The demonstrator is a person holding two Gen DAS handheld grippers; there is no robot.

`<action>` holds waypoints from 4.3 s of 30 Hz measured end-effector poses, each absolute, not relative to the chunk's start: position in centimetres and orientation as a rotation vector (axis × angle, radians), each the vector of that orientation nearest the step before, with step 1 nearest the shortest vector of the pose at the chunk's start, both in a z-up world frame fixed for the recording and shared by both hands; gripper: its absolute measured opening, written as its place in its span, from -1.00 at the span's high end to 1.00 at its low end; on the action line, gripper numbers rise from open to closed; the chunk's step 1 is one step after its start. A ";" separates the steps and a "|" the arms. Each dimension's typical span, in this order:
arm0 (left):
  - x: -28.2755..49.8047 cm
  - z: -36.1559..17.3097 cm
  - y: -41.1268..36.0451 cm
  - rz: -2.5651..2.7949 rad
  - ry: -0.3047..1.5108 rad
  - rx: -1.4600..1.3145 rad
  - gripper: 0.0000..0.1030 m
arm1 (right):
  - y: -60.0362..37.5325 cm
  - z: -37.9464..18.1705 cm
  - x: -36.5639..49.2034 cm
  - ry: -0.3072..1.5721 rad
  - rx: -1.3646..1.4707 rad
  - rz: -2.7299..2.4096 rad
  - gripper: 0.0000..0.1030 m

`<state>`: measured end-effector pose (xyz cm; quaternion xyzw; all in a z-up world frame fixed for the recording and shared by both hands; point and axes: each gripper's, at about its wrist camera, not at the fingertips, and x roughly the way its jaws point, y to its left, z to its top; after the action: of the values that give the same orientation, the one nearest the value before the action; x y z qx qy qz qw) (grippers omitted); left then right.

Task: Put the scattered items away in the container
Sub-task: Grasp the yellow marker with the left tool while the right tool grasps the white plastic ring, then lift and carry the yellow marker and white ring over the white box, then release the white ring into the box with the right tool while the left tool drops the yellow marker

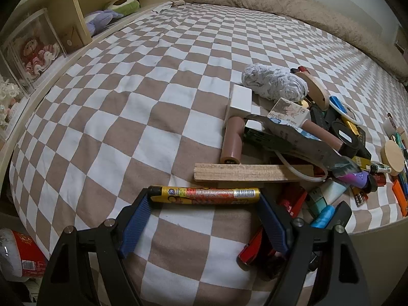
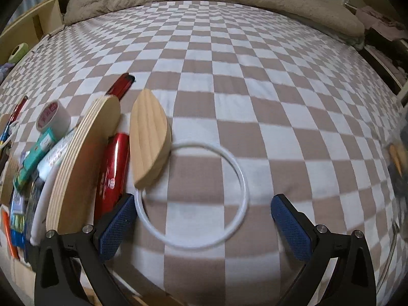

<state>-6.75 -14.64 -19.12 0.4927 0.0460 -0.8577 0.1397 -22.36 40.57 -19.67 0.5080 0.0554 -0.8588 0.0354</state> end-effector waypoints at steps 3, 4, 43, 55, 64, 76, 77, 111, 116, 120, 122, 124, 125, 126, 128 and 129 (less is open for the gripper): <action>-6.8 -19.1 -14.7 -2.478 0.132 1.426 -0.58 | 40.5 -19.7 -22.5 0.185 1.561 -2.635 -1.00; -6.8 -19.1 -14.7 -2.477 0.128 1.431 -0.58 | 40.5 -19.7 -22.4 0.188 1.558 -2.635 -0.99; -5.3 -12.0 -13.5 -2.705 0.209 1.184 -0.58 | 40.2 -10.2 -10.4 -0.212 1.181 -2.797 -0.63; -2.7 -6.8 -10.0 -2.935 0.143 1.017 -0.58 | 36.6 -5.2 -6.3 -0.163 0.983 -2.787 -0.63; -0.3 -4.3 -7.8 -3.071 0.138 0.938 -0.58 | 32.7 -3.4 -4.4 -0.248 0.955 -2.554 -0.63; 0.6 -3.8 -6.7 -3.141 0.137 0.928 -0.58 | 25.6 -4.1 -2.7 -0.103 1.014 -2.303 -0.63; 0.6 -3.8 -6.7 -3.140 0.138 0.927 -0.58 | 24.8 -4.2 -2.7 -0.076 1.027 -2.269 -0.63; 0.6 -4.9 -5.8 -3.195 0.164 1.018 -0.58 | 10.6 -11.6 -0.7 0.659 1.160 -1.876 -0.66; 0.7 -4.9 -5.3 -3.214 0.154 1.032 -0.58 | 11.9 -10.7 -0.6 0.561 1.149 -1.904 -0.76; 0.8 -4.9 -4.9 -3.235 0.160 1.054 -0.58 | 13.0 -9.3 -0.4 0.533 1.126 -1.935 -0.77; 0.9 -5.0 -4.7 -3.252 0.168 1.076 -0.58 | 13.6 -8.5 -0.3 0.525 1.108 -1.956 -0.77; 1.0 -5.0 -4.4 -3.270 0.178 1.100 -0.58 | 14.2 -7.8 -0.1 0.514 1.092 -1.984 -0.77; 1.0 -5.0 -4.1 -3.279 0.180 1.110 -0.58 | 14.5 -7.5 0.0 0.505 1.088 -1.997 -0.77; 1.1 -5.0 -3.9 -3.287 0.179 1.118 -0.58 | 14.8 -7.3 0.0 0.496 1.087 -2.010 -0.77; 1.3 -5.1 -3.5 -3.303 0.179 1.137 -0.58 | 15.4 -6.8 0.2 0.474 1.082 -2.036 -0.77; 1.3 -5.1 -3.2 -3.313 0.184 1.153 -0.58 | 15.8 -6.6 0.2 0.465 1.079 -2.047 -0.77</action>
<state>1.29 -3.22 -5.09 0.3227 0.0516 -0.9269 -0.1844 0.19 15.79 -6.62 0.4228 0.1823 -0.8019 0.3807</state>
